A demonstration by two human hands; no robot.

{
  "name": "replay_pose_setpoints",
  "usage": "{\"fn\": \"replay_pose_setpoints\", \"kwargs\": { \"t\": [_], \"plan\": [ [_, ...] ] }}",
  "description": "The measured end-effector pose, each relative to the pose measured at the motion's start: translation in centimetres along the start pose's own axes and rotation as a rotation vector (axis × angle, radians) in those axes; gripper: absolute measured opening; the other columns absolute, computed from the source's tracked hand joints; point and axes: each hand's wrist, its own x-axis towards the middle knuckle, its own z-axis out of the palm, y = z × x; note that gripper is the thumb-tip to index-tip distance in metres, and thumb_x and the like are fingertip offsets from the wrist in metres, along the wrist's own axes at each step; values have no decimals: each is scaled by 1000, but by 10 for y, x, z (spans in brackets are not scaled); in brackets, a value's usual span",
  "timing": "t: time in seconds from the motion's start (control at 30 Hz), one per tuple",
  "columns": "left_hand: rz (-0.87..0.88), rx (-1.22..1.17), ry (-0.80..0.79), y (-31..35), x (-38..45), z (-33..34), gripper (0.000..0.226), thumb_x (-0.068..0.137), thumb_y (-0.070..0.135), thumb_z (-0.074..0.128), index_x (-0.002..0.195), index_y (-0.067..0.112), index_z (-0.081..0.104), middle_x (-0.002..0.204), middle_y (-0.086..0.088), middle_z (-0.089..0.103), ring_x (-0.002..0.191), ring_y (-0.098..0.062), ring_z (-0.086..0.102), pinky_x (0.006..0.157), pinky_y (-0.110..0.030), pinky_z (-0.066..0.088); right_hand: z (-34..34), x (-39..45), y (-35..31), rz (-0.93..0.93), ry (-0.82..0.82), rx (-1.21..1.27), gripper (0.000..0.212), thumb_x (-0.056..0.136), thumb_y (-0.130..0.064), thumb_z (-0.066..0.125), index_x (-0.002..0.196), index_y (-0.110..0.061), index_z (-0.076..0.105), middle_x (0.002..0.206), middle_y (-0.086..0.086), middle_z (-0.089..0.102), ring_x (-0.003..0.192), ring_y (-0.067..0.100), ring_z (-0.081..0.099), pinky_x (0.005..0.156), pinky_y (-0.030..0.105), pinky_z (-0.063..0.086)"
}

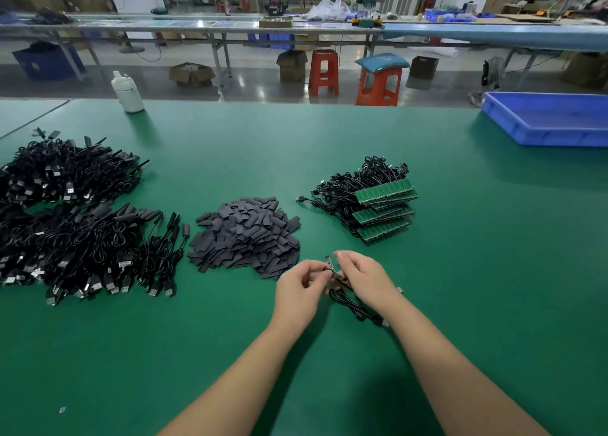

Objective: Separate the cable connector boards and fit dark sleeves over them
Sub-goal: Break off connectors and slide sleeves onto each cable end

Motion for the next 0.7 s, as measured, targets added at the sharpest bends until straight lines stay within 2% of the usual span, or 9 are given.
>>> {"fn": "replay_pose_setpoints", "kwargs": {
  "t": [0.03, 0.1, 0.17, 0.27, 0.37, 0.4, 0.47, 0.57, 0.7],
  "plan": [
    [-47, -55, 2, 1, 2, -1, 8, 89, 7, 68, 89, 14, 71, 70, -1, 72, 57, -7, 61, 59, -17, 46, -2, -3, 0, -27, -50, -3, 31, 101, -46, 45, 111, -30, 69, 74, -5, 72, 74, 5, 65, 77, 29, 52],
    [-143, -131, -2, 1, 7, -5, 3, 88, 7, 70, 89, 10, 71, 74, -7, 73, 56, -10, 59, 57, -19, 46, -4, -7, -2, -81, -109, -29, 24, 97, -46, 52, 95, -33, 72, 59, -4, 61, 53, 5, 50, 57, 24, 41],
    [-204, -162, -42, -3, 10, -8, 4, 87, 8, 72, 90, 6, 70, 75, -7, 73, 57, -12, 57, 53, -17, 45, -4, -7, -3, -140, -115, -100, 21, 96, -41, 58, 87, -31, 74, 56, -8, 53, 54, 6, 42, 57, 27, 36],
    [-216, -43, -113, -12, 15, -18, 11, 83, 20, 77, 89, 13, 72, 70, 2, 65, 61, -11, 53, 54, -15, 43, 0, -7, -4, -122, -120, -154, 19, 92, -44, 64, 86, -29, 75, 49, -19, 51, 51, 2, 43, 52, 16, 32],
    [-130, 279, -150, -21, 25, -35, 24, 79, 38, 79, 96, 24, 71, 81, 10, 63, 72, -8, 56, 66, -19, 46, 7, -7, -1, -59, -82, -204, 15, 92, -41, 64, 84, -31, 73, 51, -18, 52, 53, 0, 45, 59, 24, 37],
    [-86, 427, -123, -24, 29, -42, 29, 79, 43, 78, 101, 26, 70, 89, 10, 62, 79, -8, 58, 74, -22, 47, 9, -7, 0, -44, -72, -240, 13, 93, -39, 64, 86, -33, 74, 59, -20, 59, 61, -2, 52, 63, 25, 43],
    [-12, 626, 17, -30, 35, -57, 32, 83, 46, 73, 108, 27, 68, 99, 7, 58, 91, -12, 58, 82, -28, 48, 12, -9, 1, -11, -76, -313, 14, 94, -40, 61, 91, -34, 74, 81, -14, 71, 78, 9, 64, 73, 29, 53],
    [48, 903, 217, -41, 45, -80, 31, 91, 37, 63, 121, 27, 63, 110, 1, 52, 101, -18, 51, 82, -33, 48, 11, -11, 4, 21, -68, -376, 18, 96, -43, 58, 96, -36, 74, 92, -8, 72, 85, 20, 67, 74, 33, 55],
    [-79, 966, 181, -50, 54, -99, 32, 94, 31, 61, 125, 26, 61, 113, -2, 49, 93, -21, 51, 77, -33, 48, 8, -12, 11, 21, 1, -380, 19, 97, -45, 56, 97, -35, 73, 97, -10, 55, 84, 16, 60, 73, 32, 49]
  ]
}}
